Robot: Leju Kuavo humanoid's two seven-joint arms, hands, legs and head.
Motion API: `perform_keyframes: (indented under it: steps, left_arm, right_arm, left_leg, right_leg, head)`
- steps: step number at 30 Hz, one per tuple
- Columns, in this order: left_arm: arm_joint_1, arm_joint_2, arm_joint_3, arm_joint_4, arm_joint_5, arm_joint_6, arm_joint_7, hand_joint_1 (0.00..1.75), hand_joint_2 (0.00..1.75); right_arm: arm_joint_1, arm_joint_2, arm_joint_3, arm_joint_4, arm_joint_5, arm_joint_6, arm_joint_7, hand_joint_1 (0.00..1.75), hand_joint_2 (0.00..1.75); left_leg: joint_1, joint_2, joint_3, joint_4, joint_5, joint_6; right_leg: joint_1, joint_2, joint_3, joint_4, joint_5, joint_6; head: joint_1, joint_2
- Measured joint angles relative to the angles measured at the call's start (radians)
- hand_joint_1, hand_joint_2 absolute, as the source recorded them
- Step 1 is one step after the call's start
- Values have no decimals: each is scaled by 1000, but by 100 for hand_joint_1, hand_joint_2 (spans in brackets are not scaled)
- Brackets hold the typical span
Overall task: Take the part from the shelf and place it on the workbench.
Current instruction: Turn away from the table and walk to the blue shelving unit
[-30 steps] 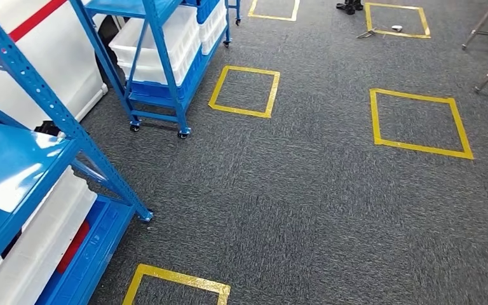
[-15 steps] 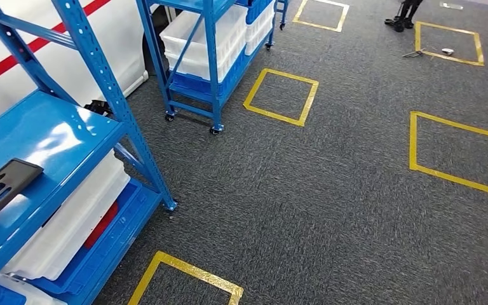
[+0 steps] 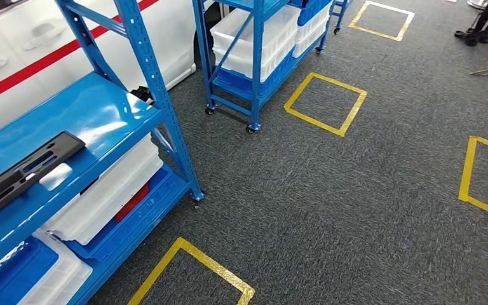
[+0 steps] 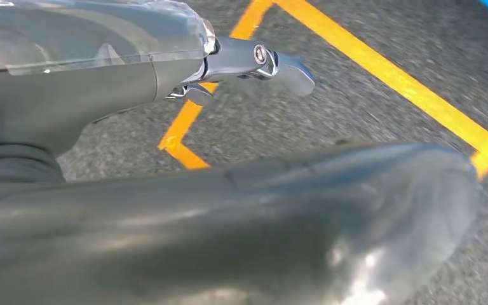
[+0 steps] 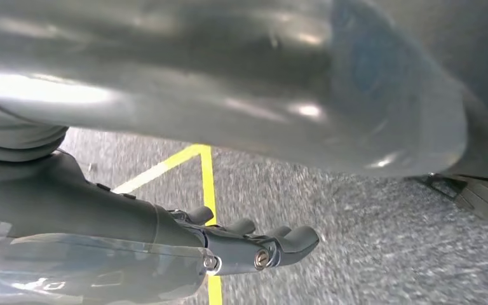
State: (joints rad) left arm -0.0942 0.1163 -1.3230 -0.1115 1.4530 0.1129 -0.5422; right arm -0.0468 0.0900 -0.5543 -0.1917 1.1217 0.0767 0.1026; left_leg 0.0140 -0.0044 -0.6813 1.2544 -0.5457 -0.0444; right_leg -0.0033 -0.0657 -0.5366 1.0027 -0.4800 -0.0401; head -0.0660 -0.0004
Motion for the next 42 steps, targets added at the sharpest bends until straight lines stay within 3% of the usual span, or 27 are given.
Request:
perform_keyframes:
  steps: [2, 4, 5, 7, 9, 11, 13, 14, 15, 16, 18, 20, 22, 24, 26, 28, 29, 30, 31, 32, 34, 35, 37, 38, 40, 42]
  left_arm:
    - [0, 0, 0, 0, 0, 0, 0, 0, 0]
    - [-3, 0, 0, 0, 0, -2, 1, 0, 0]
    - [-3, 0, 0, 0, 0, -2, 1, 0, 0]
    - [1, 0, 0, 0, 1, -3, 2, 0, 0]
    - [3, 0, 0, 0, 1, -3, 2, 0, 0]
    - [-1, 0, 0, 0, 1, -3, 3, 0, 0]
    - [-3, 0, 0, 0, 1, -3, 2, 0, 0]
    - [-1, 0, 0, 0, 1, -3, 3, 0, 0]
    - [0, -1, 0, 0, 1, -3, 3, 0, 0]
    - [1, -1, 0, 0, 1, -3, 3, 0, 0]
    - [0, -2, 0, 0, 1, -3, 3, 0, 0]
    - [0, -2, 0, 0, 1, -3, 3, 0, 0]
    - [3, -2, 0, 0, 1, -3, 3, 0, 0]
    - [5, -2, 0, 0, 1, -2, 3, 0, 0]
    - [2, -1, 1, 0, 2, 0, 3, 0, 0]
    - [0, 0, 1, 0, 2, 3, 4, 0, 0]
    - [1, 0, 1, 0, 2, 4, 6, 0, 0]
    - [4, 1, 1, 0, 2, 5, 8, 0, 0]
    - [5, 2, 1, 0, 2, 6, 10, 0, 0]
    - [5, 4, 1, 0, 2, 7, 13, 0, 0]
    - [3, 8, 1, 0, 3, 9, 22, 0, 0]
    - [2, 10, 1, 0, 3, 11, 30, 0, 0]
    - [4, 13, 1, 2, 4, 22, 65, 0, 0]
    - [8, 14, 1, 2, 4, 29, 90, 0, 0]
    - [11, 14, 0, 3, 5, 40, 130, 0, 0]
    - [10, 13, -1, 3, 4, 44, 144, 0, 0]
  right_arm:
    - [-2, 0, 0, 0, 3, 0, 0, 0, 0]
    - [-2, 0, 0, 0, 5, 0, 0, 0, 0]
    - [-4, 0, 0, 0, 5, 0, 0, 0, 0]
    - [-9, 0, 0, 0, 6, 0, 0, 0, 0]
    - [-11, 0, 0, 0, 6, -1, 0, 0, 0]
    - [-7, 0, 0, -1, 6, 0, 0, 0, 0]
    - [-5, 0, 0, -1, 6, 0, 0, 0, 0]
    - [-4, 0, 0, -1, 6, 0, 0, 0, 0]
    - [-5, -1, 0, -1, 6, 0, 0, 0, 0]
    - [-5, -1, 0, -1, 6, 0, 0, 0, 0]
    - [-2, -2, 0, 0, 6, 0, 0, 0, 0]
    - [-2, -2, 0, 0, 6, 0, 1, 0, 0]
    - [-6, -2, 0, 0, 6, 0, 1, 0, 0]
    - [-7, -2, 0, 0, 8, 0, 1, 0, 0]
    - [-3, -2, 0, 0, 15, 5, 1, 0, 0]
    - [0, -3, 3, 0, 34, 21, 0, 0, 0]
    - [0, -3, 7, 0, 47, 31, 0, 0, 0]
    - [0, -3, 13, 0, 61, 41, 0, 0, 0]
    - [0, -4, 21, 0, 73, 50, 1, 0, 0]
    - [-1, -4, 29, 0, 85, 57, 5, 0, 0]
    - [-1, -5, 43, 0, 101, 70, 19, 0, 0]
    - [-2, -7, 48, 0, 104, 74, 29, 0, 0]
    - [-6, -11, 51, 0, 88, 72, 54, 0, 0]
    - [-7, -14, 48, 0, 70, 65, 66, 0, 0]
    - [-4, -20, 31, -1, 32, 52, 79, 0, 0]
    - [3, -23, 14, -1, 14, 42, 80, 0, 0]
  left_leg:
    - [-3, 38, 78, -142, 60, 5]
    - [-9, 72, 127, -236, 86, 21]
    - [-13, 76, 131, -249, 85, 30]
    - [-11, 53, 130, -252, 90, 43]
    - [-5, 32, 132, -259, 97, 54]
    - [-3, 9, 129, -260, 102, 62]
    - [-3, -17, 125, -259, 104, 64]
    - [-2, -31, 125, -258, 104, 63]
    - [-1, -46, 126, -257, 104, 61]
    - [0, -61, 127, -255, 104, 58]
    - [2, -90, 123, -247, 101, 47]
    - [3, -111, 114, -242, 102, 33]
    - [6, -129, 107, -246, 106, 19]
    - [6, -99, 93, -220, 88, 8]
    - [4, -38, 46, -115, 28, 4]
    - [4, -11, -13, 15, -28, 1]
    - [4, -6, -24, 43, -32, 1]
    - [4, -3, -16, 32, -18, 3]
    - [2, 5, 14, -21, 12, 8]
    - [-1, 24, 55, -96, 44, 15]
    - [-11, 63, 115, -214, 82, 33]
    - [-16, 72, 125, -237, 85, 41]
    - [-18, 54, 124, -245, 87, 52]
    - [-15, 43, 127, -251, 91, 56]
    - [-8, 21, 133, -263, 101, 65]
    - [-5, -2, 130, -265, 106, 70]
  right_leg:
    - [2, -25, 5, 2, -6, 5]
    - [8, -47, 11, 6, -13, 14]
    - [10, -57, 13, 6, -15, 19]
    - [9, -66, 18, 8, -19, 29]
    - [4, -17, 7, 42, -47, 40]
    - [-2, 46, -46, 154, -110, 47]
    - [-5, 61, -108, 276, -156, 50]
    - [-7, 62, -119, 295, -150, 51]
    - [-10, 64, -110, 272, -124, 52]
    - [-14, 72, -83, 211, -83, 52]
    - [-20, 117, -27, 80, -23, 54]
    - [-20, 142, -9, 29, -11, 50]
    - [-17, 120, -9, 25, -7, 37]
    - [-18, 94, -6, 17, -3, 22]
    - [-15, 65, -5, 13, -3, 11]
    - [-9, 34, -5, 13, -5, 6]
    - [-6, 19, -4, 13, -6, 4]
    - [-3, 6, -3, 14, -8, 3]
    - [-1, -7, 0, 14, -9, 4]
    - [1, -19, 3, 14, -12, 4]
    - [7, -41, 9, 15, -17, 11]
    - [8, -50, 12, 15, -19, 15]
    - [9, -69, 18, 12, -21, 26]
    - [8, -62, 21, 14, -24, 32]
    - [3, -9, 5, 57, -58, 45]
    - [-4, 49, -53, 176, -121, 53]
  head:
    - [0, 0]
    - [0, 0]
    - [0, 0]
    - [0, 0]
    - [0, 0]
    - [0, 0]
    - [0, 0]
    - [0, 0]
    - [0, 0]
    - [0, 0]
    - [0, 0]
    - [0, 0]
    - [0, 0]
    - [0, 0]
    - [0, 0]
    - [0, 0]
    - [0, 0]
    - [0, 0]
    - [0, 0]
    - [0, 0]
    - [0, 0]
    - [0, 0]
    - [0, 0]
    - [0, 0]
    - [0, 0]
    - [0, 0]
